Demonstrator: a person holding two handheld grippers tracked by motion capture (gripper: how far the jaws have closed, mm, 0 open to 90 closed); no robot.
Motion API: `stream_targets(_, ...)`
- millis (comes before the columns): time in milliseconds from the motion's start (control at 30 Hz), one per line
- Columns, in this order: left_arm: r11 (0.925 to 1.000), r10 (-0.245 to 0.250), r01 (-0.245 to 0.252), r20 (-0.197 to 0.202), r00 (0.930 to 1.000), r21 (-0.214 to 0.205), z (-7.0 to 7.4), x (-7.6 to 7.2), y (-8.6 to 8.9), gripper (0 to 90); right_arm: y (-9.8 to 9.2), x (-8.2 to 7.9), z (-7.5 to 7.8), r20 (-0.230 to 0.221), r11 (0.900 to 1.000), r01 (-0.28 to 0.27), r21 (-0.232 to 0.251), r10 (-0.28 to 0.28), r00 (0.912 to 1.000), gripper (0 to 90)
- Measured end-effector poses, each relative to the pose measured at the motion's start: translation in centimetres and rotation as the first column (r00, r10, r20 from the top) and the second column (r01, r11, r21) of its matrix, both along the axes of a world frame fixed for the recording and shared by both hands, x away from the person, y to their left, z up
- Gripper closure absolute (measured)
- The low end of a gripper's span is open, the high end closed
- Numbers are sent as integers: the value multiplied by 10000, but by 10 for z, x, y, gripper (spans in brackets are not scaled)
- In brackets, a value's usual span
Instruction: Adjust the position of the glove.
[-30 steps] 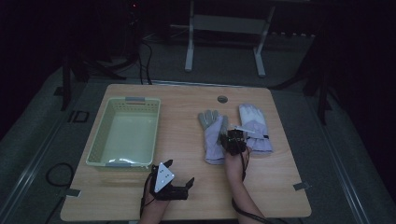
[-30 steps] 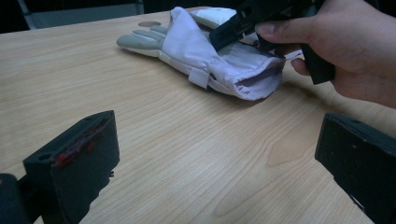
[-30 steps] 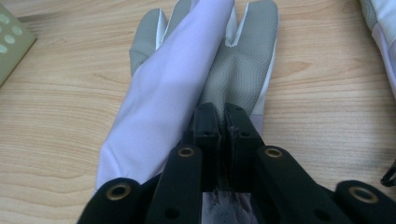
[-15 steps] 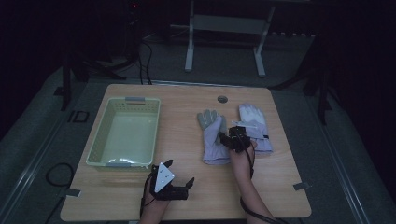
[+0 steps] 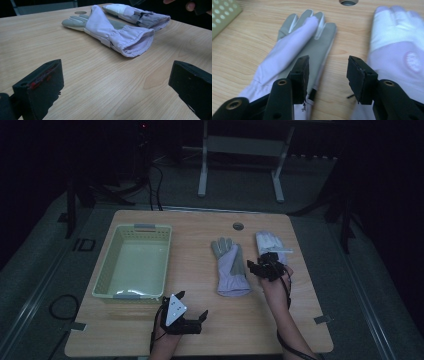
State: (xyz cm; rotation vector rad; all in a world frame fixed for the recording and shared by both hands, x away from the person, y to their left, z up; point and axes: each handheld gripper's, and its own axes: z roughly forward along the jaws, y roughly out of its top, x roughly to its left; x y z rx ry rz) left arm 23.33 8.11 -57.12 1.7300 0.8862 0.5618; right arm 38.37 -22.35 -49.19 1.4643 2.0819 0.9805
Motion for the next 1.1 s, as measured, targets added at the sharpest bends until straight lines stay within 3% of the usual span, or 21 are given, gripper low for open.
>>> stream_targets(133,10000,-9,9,8,10000,19,0,0,0,1,-10,-1,3,120,9987,-198,-463,203,9997,464)
stream_targets(467,10000,1,-1,-5,10000,3,0,0,0,1,-50,9,3,259,9964,-603,-588,619,9977,495)
stream_targets(533,10000,2,-2,-6,10000,9,0,0,0,1,-61,14,3,336,9957,-356,-855,386,9987,518)
stream_targets(633,10000,4,-4,-15,10000,4,0,0,0,1,-78,24,1,303,9966,24,-826,1,9995,535)
stream_targets(800,10000,0,0,-18,10000,0,0,0,0,1,-97,38,-4,55,9980,443,-461,-441,9990,516)
stream_targets(1100,10000,-4,4,-49,10000,-2,0,0,0,1,-101,64,-12,-381,9978,641,-178,-648,9972,467)
